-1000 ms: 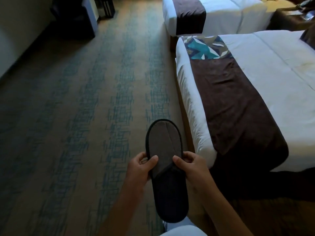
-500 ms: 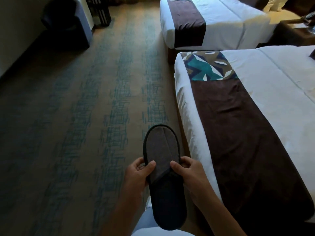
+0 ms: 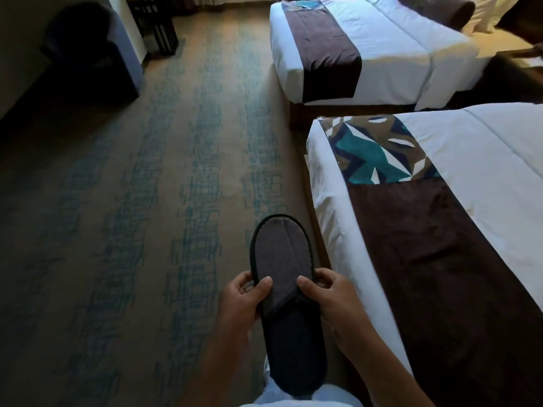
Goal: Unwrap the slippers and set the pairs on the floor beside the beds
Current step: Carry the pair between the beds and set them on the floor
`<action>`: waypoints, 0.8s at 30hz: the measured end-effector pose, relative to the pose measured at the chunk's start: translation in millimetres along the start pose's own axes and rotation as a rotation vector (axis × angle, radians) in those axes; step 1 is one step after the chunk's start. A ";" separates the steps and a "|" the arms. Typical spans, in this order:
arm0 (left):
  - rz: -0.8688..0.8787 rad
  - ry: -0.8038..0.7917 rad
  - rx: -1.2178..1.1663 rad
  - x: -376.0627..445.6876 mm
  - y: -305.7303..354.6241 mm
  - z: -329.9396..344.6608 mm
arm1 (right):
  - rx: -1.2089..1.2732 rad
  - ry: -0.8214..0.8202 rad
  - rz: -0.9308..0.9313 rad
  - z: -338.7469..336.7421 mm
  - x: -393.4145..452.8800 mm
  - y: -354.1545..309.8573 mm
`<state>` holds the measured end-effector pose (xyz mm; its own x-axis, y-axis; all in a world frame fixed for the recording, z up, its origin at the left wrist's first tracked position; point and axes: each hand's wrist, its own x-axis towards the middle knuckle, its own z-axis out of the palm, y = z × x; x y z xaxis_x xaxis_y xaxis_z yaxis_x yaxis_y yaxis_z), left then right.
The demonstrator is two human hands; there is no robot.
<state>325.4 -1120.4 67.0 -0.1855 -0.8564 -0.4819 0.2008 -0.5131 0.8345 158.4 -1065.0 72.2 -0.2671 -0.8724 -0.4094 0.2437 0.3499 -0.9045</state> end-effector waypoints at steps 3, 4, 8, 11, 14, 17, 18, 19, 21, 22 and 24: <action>0.024 -0.001 0.032 47.7 30.0 9.3 | 0.018 0.005 -0.001 9.3 47.8 -23.8; 0.029 -0.009 0.025 62.4 38.2 13.2 | 0.023 0.006 -0.002 11.3 63.7 -31.2; 0.028 -0.011 -0.001 124.3 66.1 31.6 | 0.017 0.013 -0.010 11.5 129.7 -58.3; 0.014 -0.012 -0.002 175.6 86.0 50.5 | 0.006 0.018 -0.006 7.8 185.3 -77.3; 0.020 0.005 -0.005 232.5 107.5 73.9 | 0.014 0.019 -0.012 0.9 249.6 -99.1; 0.030 0.031 0.015 295.2 132.9 103.4 | -0.001 0.026 -0.023 -7.6 319.4 -128.7; 0.031 0.046 0.023 314.8 142.7 113.7 | 0.003 0.025 -0.021 -10.8 341.2 -139.7; 0.036 0.055 0.027 333.6 152.8 123.9 | 0.007 0.017 -0.022 -14.2 362.2 -151.0; 0.048 0.049 0.030 368.0 172.8 144.0 | -0.003 -0.003 -0.033 -21.1 400.3 -173.5; 0.057 0.047 0.027 384.5 183.0 153.7 | -0.013 -0.010 -0.045 -24.0 418.9 -185.2; 0.063 0.051 0.014 416.1 200.0 170.3 | -0.033 -0.018 -0.060 -30.1 454.0 -205.0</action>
<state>124.6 -1569.5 78.8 -0.1235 -0.8890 -0.4409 0.1971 -0.4574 0.8671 -40.9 -1522.5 68.1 -0.2630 -0.8980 -0.3528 0.1967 0.3081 -0.9308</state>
